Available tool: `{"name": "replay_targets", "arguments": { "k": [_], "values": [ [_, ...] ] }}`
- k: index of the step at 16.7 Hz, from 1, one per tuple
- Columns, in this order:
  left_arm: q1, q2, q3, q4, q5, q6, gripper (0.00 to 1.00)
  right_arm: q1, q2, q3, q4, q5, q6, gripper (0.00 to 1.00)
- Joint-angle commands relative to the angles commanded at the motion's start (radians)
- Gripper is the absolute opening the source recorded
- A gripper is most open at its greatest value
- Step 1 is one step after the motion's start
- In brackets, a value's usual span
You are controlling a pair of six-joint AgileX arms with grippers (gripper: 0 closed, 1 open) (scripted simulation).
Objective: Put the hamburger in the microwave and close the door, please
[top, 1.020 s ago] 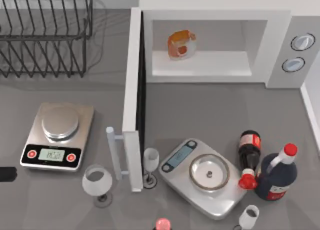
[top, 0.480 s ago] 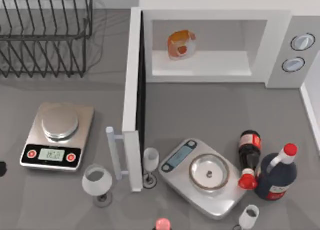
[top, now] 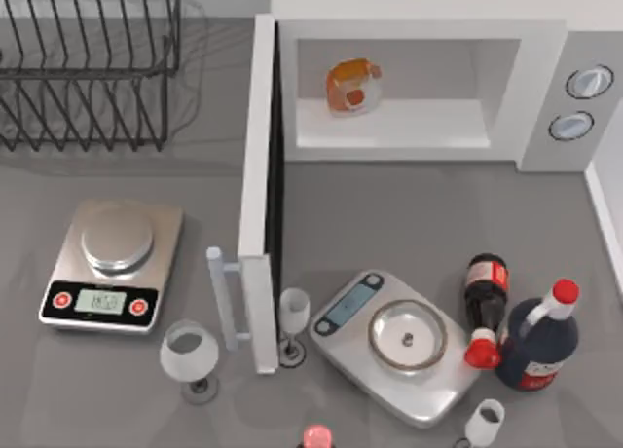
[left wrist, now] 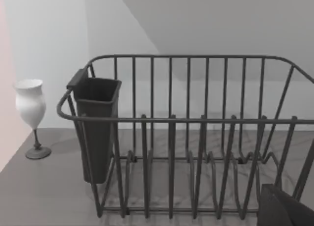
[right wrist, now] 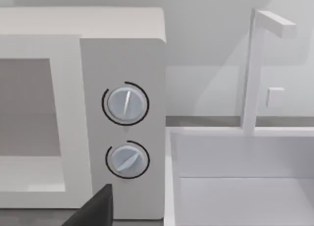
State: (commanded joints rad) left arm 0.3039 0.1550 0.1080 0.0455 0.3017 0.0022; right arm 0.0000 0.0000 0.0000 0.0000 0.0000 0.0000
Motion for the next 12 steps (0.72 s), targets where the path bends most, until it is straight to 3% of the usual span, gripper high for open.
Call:
{"name": "replay_targets", "arguments": {
  "k": [6,12],
  "values": [
    [0.005,0.001,0.001,0.0,0.008,0.001,0.0,0.0,0.0,0.0,0.0,0.0,0.0,1.0],
    [0.136,0.024,0.047,-0.022,0.135,0.002,0.0,0.0,0.0,0.0,0.0,0.0,0.0,1.0]
  ]
}}
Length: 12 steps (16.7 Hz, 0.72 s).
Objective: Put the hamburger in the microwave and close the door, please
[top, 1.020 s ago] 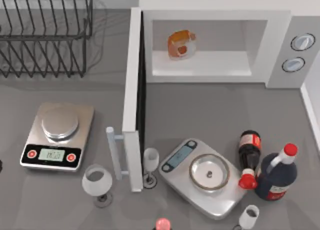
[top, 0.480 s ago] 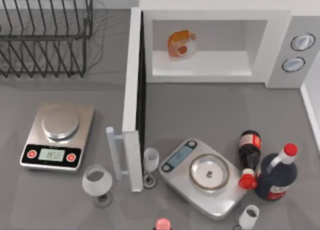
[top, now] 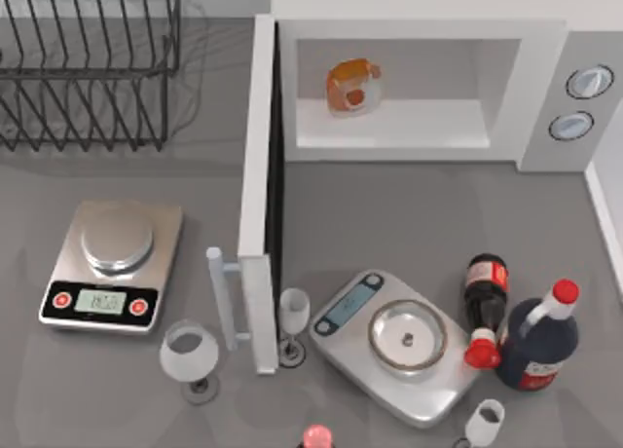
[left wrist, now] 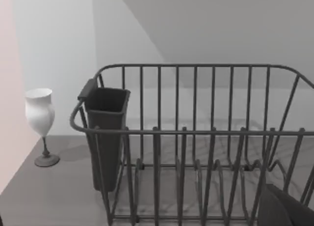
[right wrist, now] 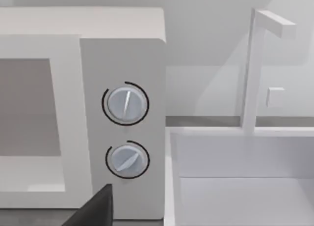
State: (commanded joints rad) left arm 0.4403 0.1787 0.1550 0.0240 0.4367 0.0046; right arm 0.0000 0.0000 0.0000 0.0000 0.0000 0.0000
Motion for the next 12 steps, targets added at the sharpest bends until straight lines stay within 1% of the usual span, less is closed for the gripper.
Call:
{"name": "replay_targets", "arguments": {
  "k": [7,12],
  "values": [
    [0.149,0.025,0.051,-0.03,0.153,0.0,0.0,0.0,0.0,0.0,0.0,0.0,0.0,1.0],
    [0.147,0.023,0.053,-0.032,0.151,0.001,0.0,0.0,0.0,0.0,0.0,0.0,0.0,1.0]
  ]
}}
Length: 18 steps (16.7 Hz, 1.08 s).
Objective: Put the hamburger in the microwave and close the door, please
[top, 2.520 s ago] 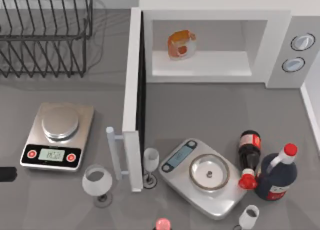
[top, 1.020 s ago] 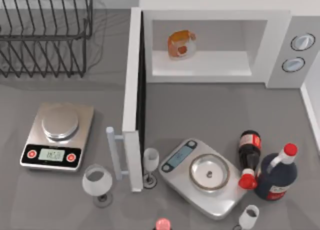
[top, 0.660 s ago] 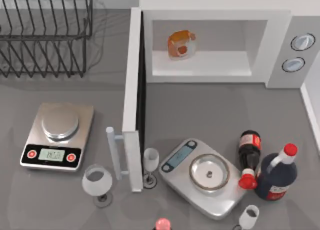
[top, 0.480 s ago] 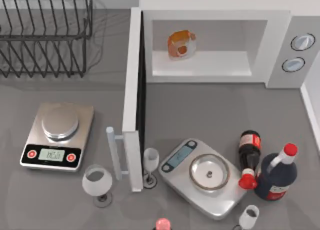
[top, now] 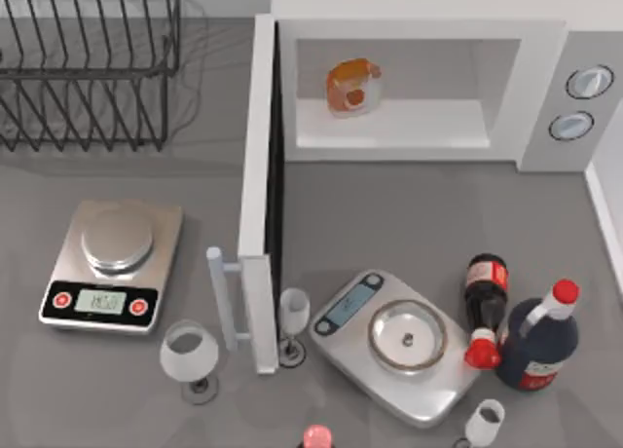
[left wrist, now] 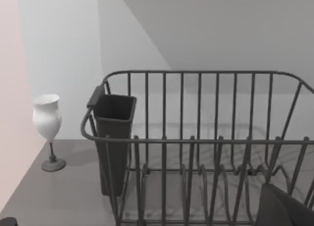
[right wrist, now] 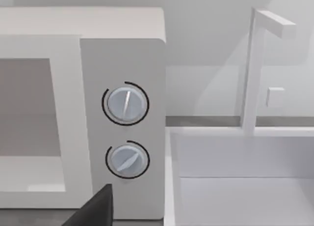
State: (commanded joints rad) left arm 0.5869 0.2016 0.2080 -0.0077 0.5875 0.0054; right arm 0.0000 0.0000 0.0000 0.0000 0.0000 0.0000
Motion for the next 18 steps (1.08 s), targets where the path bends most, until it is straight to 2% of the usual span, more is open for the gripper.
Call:
{"name": "replay_targets", "arguments": {
  "k": [8,14,18],
  "values": [
    [-0.065,0.038,0.078,-0.037,-0.065,0.001,0.0,0.0,0.0,0.0,0.0,0.0,0.0,1.0],
    [-0.079,0.05,0.091,-0.046,-0.073,-0.007,0.0,0.0,0.0,0.0,0.0,0.0,0.0,1.0],
    [-0.231,0.178,0.198,-0.115,-0.158,-0.08,0.0,0.0,0.0,0.0,0.0,0.0,0.0,1.0]
  ]
}}
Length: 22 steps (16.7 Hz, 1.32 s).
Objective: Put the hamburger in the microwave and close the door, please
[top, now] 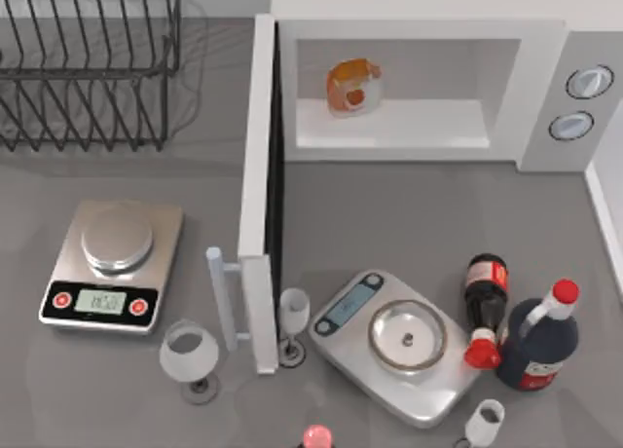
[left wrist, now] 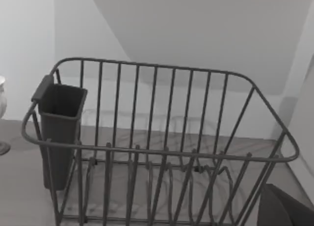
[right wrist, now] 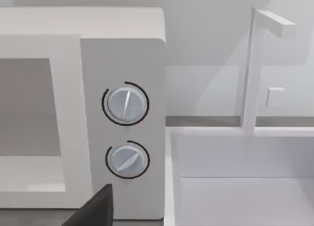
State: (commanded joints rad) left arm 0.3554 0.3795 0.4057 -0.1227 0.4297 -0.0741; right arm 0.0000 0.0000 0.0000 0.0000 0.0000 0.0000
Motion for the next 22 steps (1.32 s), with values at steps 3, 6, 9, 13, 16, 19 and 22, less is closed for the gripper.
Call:
{"name": "replay_targets", "arguments": {
  "k": [3,6,9,13,16,19,22],
  "values": [
    [-0.213,0.156,0.118,-0.088,-0.143,-0.083,0.0,0.0,0.0,0.0,0.0,0.0,0.0,1.0],
    [-0.46,0.328,0.237,-0.188,-0.337,-0.167,0.0,0.0,0.0,0.0,0.0,0.0,0.0,1.0],
    [-0.691,0.486,0.327,-0.286,-0.548,-0.24,0.0,0.0,0.0,0.0,0.0,0.0,0.0,1.0],
    [-0.896,0.651,0.378,-0.401,-0.763,-0.318,0.0,0.0,0.0,0.0,0.0,0.0,0.0,1.0],
    [-0.944,0.705,0.377,-0.445,-0.82,-0.346,0.0,0.0,0.0,0.0,0.0,0.0,0.0,1.0],
    [-0.944,0.705,0.377,-0.445,-0.82,-0.346,0.0,0.0,0.0,0.0,0.0,0.0,0.0,1.0],
    [-0.939,0.701,0.371,-0.433,-0.815,-0.345,0.0,0.0,0.0,0.0,0.0,0.0,0.0,1.0]
  ]
}}
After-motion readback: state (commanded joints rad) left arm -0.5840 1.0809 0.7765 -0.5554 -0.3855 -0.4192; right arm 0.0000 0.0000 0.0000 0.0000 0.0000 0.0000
